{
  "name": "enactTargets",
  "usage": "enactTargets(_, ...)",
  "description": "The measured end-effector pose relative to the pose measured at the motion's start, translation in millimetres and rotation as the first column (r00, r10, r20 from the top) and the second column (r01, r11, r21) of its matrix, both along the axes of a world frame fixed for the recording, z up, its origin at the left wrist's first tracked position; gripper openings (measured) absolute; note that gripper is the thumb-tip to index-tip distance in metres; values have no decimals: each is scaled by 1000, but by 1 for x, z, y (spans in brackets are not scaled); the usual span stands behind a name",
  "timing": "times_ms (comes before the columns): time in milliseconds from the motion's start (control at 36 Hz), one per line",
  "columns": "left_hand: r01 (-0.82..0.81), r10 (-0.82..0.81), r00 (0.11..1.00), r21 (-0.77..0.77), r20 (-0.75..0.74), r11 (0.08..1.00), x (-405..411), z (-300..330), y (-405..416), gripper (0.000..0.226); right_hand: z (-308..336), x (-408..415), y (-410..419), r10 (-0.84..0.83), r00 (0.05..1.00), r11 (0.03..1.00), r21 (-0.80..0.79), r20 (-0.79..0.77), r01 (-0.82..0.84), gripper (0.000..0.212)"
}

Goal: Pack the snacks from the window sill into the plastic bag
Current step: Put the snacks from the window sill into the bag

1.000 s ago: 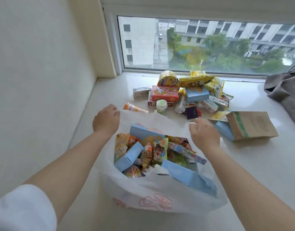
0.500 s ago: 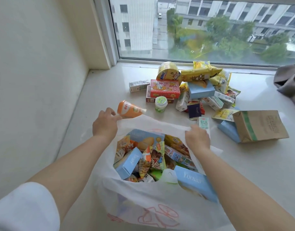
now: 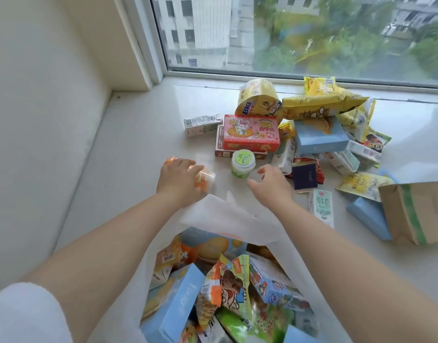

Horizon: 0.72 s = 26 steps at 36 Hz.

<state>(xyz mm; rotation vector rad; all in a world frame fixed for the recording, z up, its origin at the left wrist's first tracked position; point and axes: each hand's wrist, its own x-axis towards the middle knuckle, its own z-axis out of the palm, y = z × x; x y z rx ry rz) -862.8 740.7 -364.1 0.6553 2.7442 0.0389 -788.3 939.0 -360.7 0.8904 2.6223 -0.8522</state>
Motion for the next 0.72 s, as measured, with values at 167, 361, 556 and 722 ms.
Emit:
enactTargets(167, 165, -159, 986, -242, 47, 956, -32, -32, 5, 74, -27, -38, -1, 59, 998, 975, 215, -14, -55, 60)
enactTargets(361, 177, -198, 979, -289, -44, 941, -49, -63, 7, 58, -56, -70, -1, 120, 992, 970, 210, 30, -124, 75)
enactTargets(556, 100, -119, 992, -272, -52, 957, -52, -66, 17, 57, -71, -72, -2, 86, 996, 983, 161, -4, -84, 73)
enactTargets(722, 79, -83, 997, -346, 3, 935, -50, -64, 21, 59, -71, -39, 21, -16, 999, 991, 133, 29, 12, 71)
